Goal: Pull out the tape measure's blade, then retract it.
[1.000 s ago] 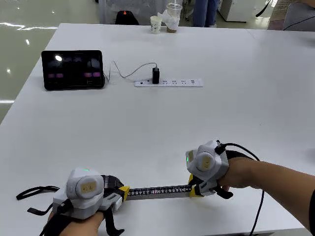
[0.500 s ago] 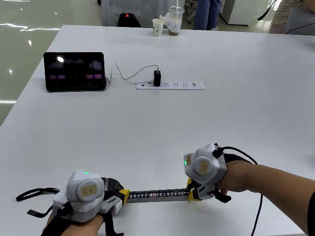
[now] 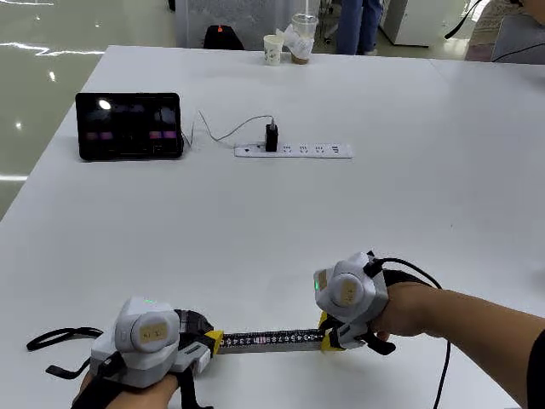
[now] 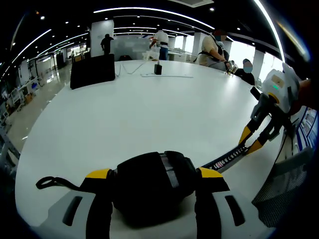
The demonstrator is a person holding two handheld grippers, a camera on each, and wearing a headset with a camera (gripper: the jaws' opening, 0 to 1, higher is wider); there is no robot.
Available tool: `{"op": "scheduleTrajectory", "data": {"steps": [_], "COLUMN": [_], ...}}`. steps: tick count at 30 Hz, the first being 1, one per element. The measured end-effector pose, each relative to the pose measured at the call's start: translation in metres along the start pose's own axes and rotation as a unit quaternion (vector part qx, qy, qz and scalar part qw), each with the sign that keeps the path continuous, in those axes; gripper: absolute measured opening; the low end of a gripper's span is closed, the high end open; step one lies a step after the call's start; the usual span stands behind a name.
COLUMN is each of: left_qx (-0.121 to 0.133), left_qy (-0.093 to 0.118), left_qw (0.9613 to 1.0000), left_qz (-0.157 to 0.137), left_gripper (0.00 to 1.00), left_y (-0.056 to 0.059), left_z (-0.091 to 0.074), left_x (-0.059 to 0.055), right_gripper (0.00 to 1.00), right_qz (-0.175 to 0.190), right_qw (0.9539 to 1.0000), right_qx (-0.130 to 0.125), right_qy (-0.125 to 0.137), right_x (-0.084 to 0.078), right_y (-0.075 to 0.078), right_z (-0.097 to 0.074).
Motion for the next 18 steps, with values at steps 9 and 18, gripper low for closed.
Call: {"op": "scheduleTrajectory", "data": {"steps": [9,18], "left_qx": [0.000,-0.001], "left_qy": [0.000,0.000], "left_qw": [1.0000,1.0000], "left_qz": [0.001,0.000], "left_gripper": [0.63,0.63], "left_y": [0.0004,0.0003], "left_z": [0.0001,0.0007], "left_x": [0.0000,-0.0003], "right_gripper": [0.11,0.11], "right_qz": [0.004,0.001], "right_qw": [1.0000,1.0000], "right_qx": [-0.001,0.002], "right_qy": [0.002,0.001], "right_x": [0.0016,0.0042], "right_y": [-0.0002,0.0000], "right_z": [0.0005,0.0019]}}
Point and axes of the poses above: the centre of the closed fingertips' face, and the gripper's own axes: z roughly forward along the fingers, y roughly to its right, x roughly out of its top, the point moved 8 cm from there along -z, roughly backward along the fingers, and after that the axes turned 2 degrees about x, right-handed, at the moved point
